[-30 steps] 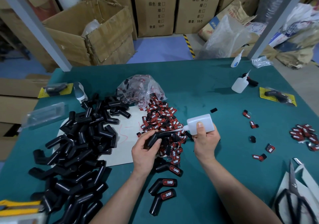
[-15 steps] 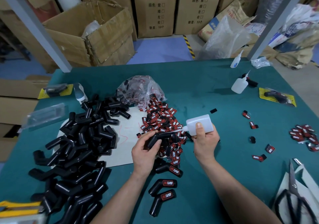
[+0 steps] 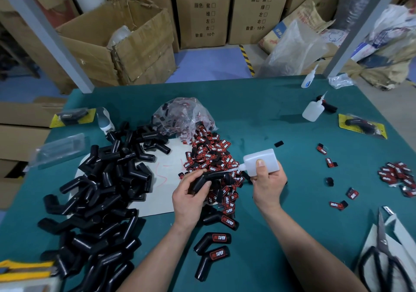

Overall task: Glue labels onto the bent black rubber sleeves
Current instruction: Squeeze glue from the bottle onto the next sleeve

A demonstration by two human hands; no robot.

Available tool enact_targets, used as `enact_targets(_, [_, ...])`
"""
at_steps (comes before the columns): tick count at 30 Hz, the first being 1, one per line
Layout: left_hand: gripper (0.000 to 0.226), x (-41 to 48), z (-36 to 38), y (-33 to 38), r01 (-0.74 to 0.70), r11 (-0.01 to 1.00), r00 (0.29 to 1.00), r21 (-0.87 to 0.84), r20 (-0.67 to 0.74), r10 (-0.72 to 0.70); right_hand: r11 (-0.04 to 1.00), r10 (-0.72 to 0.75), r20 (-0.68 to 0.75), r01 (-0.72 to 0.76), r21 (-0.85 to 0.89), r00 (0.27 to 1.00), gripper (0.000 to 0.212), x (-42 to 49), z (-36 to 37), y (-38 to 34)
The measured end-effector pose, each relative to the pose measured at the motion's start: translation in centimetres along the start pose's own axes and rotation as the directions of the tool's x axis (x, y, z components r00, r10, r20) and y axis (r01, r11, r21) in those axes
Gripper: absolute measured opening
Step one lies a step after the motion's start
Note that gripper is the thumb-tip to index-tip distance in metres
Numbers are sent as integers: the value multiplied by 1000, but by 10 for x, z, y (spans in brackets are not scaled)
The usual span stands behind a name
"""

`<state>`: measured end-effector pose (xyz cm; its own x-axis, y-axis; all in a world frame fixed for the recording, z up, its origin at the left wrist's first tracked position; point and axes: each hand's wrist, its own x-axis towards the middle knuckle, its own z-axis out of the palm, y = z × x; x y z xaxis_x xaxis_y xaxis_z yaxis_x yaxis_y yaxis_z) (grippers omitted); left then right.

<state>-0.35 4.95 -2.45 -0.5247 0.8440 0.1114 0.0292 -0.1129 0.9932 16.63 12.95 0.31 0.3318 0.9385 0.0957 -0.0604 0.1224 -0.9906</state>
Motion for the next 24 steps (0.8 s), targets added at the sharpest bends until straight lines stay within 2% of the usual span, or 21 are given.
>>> enact_targets(6, [41,0,-1,-4,44,999,999,-2,-2,-44,1000,-2,8,2,7,1000,14,-1,0,-1])
enact_targets(11, [41,-1,0,-1,1,1000,1000,-9,-10,-1,1000,-5,-4,5,12,1000,15,-1,0,-2])
enact_targets(17, [54,0,-1,-5,-7,1000,1000,-15,6,7,1000,-16,-1,16,8,1000,14,-2,0,-3])
enact_targets(24, [47,0,-1,-2,-31,1000,1000,-3,-1,31,1000,-13,1,13,7,1000,16,-2,-1,1])
